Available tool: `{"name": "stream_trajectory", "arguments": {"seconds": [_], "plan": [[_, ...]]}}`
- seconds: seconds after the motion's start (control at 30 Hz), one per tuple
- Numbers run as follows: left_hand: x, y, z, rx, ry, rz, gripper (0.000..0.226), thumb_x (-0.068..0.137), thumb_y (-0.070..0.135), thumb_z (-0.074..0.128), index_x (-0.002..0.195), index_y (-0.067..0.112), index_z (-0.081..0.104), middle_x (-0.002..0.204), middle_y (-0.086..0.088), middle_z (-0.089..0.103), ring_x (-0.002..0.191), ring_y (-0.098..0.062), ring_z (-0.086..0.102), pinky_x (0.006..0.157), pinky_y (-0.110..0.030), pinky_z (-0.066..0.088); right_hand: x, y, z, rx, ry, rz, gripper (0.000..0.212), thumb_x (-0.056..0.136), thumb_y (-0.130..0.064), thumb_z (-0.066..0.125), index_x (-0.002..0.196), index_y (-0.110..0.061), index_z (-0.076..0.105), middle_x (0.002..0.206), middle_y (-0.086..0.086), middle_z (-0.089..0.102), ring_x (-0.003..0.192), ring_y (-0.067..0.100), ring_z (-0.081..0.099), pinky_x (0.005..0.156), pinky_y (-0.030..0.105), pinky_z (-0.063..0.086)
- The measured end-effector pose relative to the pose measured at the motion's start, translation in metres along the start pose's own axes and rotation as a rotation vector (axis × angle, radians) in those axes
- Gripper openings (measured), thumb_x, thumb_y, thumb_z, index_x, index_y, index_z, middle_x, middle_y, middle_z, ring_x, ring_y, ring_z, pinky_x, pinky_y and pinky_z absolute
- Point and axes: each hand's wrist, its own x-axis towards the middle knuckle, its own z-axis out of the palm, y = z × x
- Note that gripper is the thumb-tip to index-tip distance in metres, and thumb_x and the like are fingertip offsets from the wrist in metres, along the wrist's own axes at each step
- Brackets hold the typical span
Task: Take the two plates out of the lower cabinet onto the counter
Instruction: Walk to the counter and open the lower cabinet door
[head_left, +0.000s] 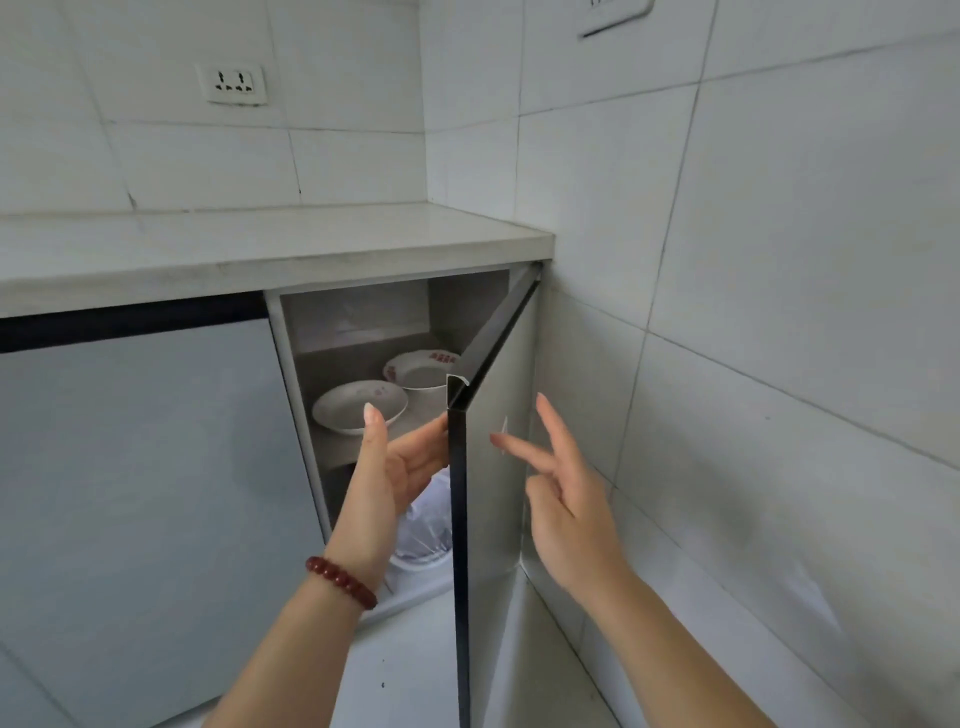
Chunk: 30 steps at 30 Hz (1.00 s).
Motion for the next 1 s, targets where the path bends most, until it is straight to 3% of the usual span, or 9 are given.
{"name": "stream_trajectory", "arguments": {"seconds": [0.1, 0.23, 0.33, 0.43, 0.5, 0.63, 0.8, 0.9, 1.0], "plan": [[-0.001, -0.003, 0.005, -0.015, -0.045, -0.005, 0.080, 0.069, 0.085, 0.017, 0.106, 0.037, 0.069, 0.119, 0.011, 0.066, 0.117, -0.004, 0.056, 0.110, -0.036, 0.029, -0.006, -0.001, -0.004, 0.002, 0.009, 0.001, 0.071, 0.087, 0.000, 0.036, 0.142, -0.043, 0.023, 0.116, -0.036, 0.061, 0.037, 0.004, 0.033, 0.042, 0.015, 0.035], [-0.004, -0.001, 0.027, -0.013, -0.155, -0.042, 0.080, 0.069, 0.080, 0.012, 0.105, 0.037, 0.069, 0.115, 0.017, 0.067, 0.113, 0.001, 0.057, 0.085, -0.009, 0.044, -0.013, -0.006, -0.011, -0.029, 0.057, 0.023, 0.068, 0.085, -0.010, 0.037, 0.136, -0.054, 0.025, 0.122, -0.041, 0.053, 0.041, 0.001, 0.044, 0.051, 0.009, 0.037], [-0.001, -0.003, 0.050, -0.024, -0.234, -0.071, 0.083, 0.065, 0.080, 0.012, 0.111, 0.034, 0.065, 0.116, 0.016, 0.067, 0.115, 0.001, 0.056, 0.097, -0.018, 0.037, -0.022, -0.010, -0.026, -0.008, 0.116, 0.048, 0.067, 0.084, -0.010, 0.036, 0.128, -0.059, 0.026, 0.125, -0.030, 0.058, 0.053, -0.004, 0.052, 0.058, 0.005, 0.040], [0.002, -0.007, 0.073, -0.045, -0.292, -0.068, 0.086, 0.067, 0.078, 0.010, 0.117, 0.030, 0.061, 0.118, 0.014, 0.066, 0.117, 0.001, 0.054, 0.097, -0.019, 0.033, -0.031, -0.008, -0.048, -0.021, 0.163, 0.077, 0.068, 0.086, 0.000, 0.036, 0.129, -0.051, 0.026, 0.127, -0.024, 0.058, 0.100, -0.014, 0.056, 0.081, -0.001, 0.035], [0.004, -0.011, 0.089, -0.043, -0.312, -0.054, 0.085, 0.071, 0.075, 0.006, 0.119, 0.029, 0.060, 0.120, 0.014, 0.065, 0.118, 0.001, 0.054, 0.095, -0.018, 0.033, -0.035, -0.006, -0.062, -0.032, 0.190, 0.088, 0.069, 0.087, 0.004, 0.034, 0.129, -0.050, 0.026, 0.124, -0.025, 0.060, 0.117, -0.009, 0.050, 0.090, 0.001, 0.032], [0.008, -0.014, 0.122, -0.059, -0.331, -0.057, 0.081, 0.074, 0.070, 0.005, 0.119, 0.029, 0.057, 0.128, 0.009, 0.061, 0.122, -0.002, 0.050, 0.107, -0.030, 0.026, -0.044, -0.004, -0.087, -0.049, 0.278, 0.067, 0.066, 0.085, 0.000, 0.032, 0.129, -0.048, 0.025, 0.119, -0.028, 0.062, 0.119, -0.003, 0.052, 0.093, 0.006, 0.035], [0.014, -0.015, 0.157, -0.071, -0.358, -0.065, 0.073, 0.071, 0.069, 0.007, 0.113, 0.035, 0.056, 0.120, 0.017, 0.060, 0.115, 0.008, 0.050, 0.096, -0.019, 0.031, -0.056, -0.002, -0.116, -0.085, 0.369, 0.064, 0.065, 0.078, -0.008, 0.032, 0.134, -0.042, 0.029, 0.126, -0.015, 0.061, 0.116, -0.003, 0.055, 0.092, 0.006, 0.036], [0.022, -0.020, 0.177, -0.086, -0.382, -0.058, 0.076, 0.071, 0.069, 0.009, 0.124, 0.031, 0.048, 0.131, 0.010, 0.054, 0.124, -0.001, 0.046, 0.109, -0.028, 0.025, -0.062, -0.001, -0.132, -0.107, 0.399, 0.063, 0.063, 0.078, -0.010, 0.033, 0.135, -0.038, 0.031, 0.126, -0.016, 0.060, 0.115, -0.003, 0.055, 0.091, 0.008, 0.038], [0.031, -0.026, 0.198, -0.108, -0.376, -0.062, 0.088, 0.070, 0.071, 0.011, 0.135, 0.021, 0.043, 0.140, 0.003, 0.049, 0.126, -0.003, 0.044, 0.107, -0.027, 0.026, -0.064, -0.001, -0.144, -0.113, 0.425, 0.069, 0.060, 0.080, -0.009, 0.034, 0.131, -0.040, 0.032, 0.124, -0.020, 0.058, 0.112, -0.007, 0.055, 0.088, 0.006, 0.039]]}}
